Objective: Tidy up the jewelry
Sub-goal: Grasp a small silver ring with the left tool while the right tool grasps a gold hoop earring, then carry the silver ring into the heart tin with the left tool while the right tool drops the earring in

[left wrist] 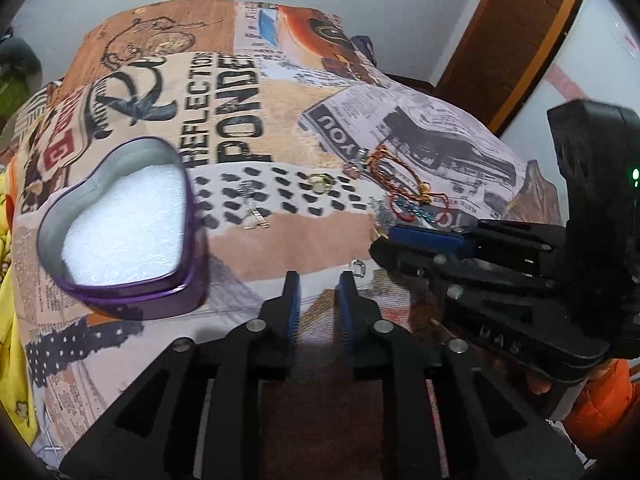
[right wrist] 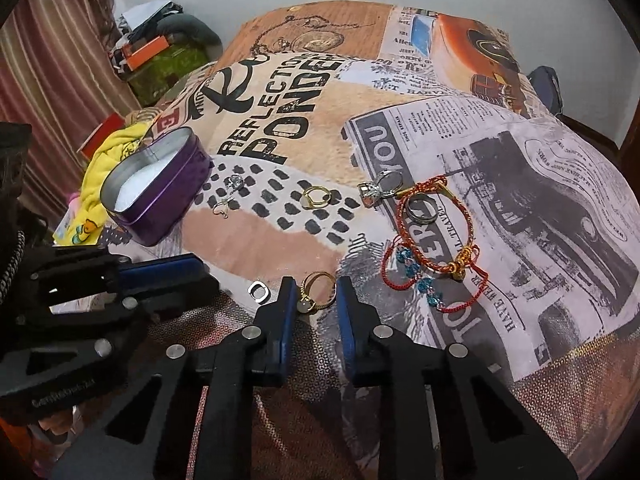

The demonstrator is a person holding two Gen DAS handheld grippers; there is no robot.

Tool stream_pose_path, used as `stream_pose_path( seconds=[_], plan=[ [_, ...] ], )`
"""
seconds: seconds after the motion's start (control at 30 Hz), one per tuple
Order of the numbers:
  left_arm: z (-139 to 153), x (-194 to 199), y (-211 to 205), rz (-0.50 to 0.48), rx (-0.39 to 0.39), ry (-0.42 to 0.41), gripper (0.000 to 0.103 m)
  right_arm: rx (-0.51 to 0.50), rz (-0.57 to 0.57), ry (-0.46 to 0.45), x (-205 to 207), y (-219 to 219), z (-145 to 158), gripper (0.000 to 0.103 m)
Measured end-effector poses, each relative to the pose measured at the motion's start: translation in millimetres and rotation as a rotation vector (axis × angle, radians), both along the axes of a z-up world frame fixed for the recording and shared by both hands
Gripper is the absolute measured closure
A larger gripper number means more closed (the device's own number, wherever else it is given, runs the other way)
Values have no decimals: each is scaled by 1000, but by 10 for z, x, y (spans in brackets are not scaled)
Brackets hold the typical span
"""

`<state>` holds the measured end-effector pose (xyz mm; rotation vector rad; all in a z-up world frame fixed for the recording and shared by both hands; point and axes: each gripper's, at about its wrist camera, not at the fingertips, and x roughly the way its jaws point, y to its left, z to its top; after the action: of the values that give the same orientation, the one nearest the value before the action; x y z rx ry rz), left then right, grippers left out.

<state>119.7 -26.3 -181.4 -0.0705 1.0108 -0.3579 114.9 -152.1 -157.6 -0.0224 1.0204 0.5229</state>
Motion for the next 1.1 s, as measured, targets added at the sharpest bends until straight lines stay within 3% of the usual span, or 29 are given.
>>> stream_pose_path(
  seconds=[0.1,0.37,0.4,0.5,0.67,1.1],
  plan=[
    [-4,11,-109,-32,11,-3,75,33,-25,15,21,-68,26,94],
    [-61,68,-318,-79,64,-18,74,39,-54,28,2,-237,36,94],
    [-68,76,-344,-80,77,-26,76,37,-53,24,-5,-248,44,94],
    [-89,88,-389,-85,111,-42,95,42,-56,21,-17,-280,53,94],
    [-76,94,-343,-73,87,-42,95,42,-56,0,-46,-276,106,94],
    [443,-107,32,38,56,-169,95,69,-72,-95,-57,-220,509,94]
  ],
)
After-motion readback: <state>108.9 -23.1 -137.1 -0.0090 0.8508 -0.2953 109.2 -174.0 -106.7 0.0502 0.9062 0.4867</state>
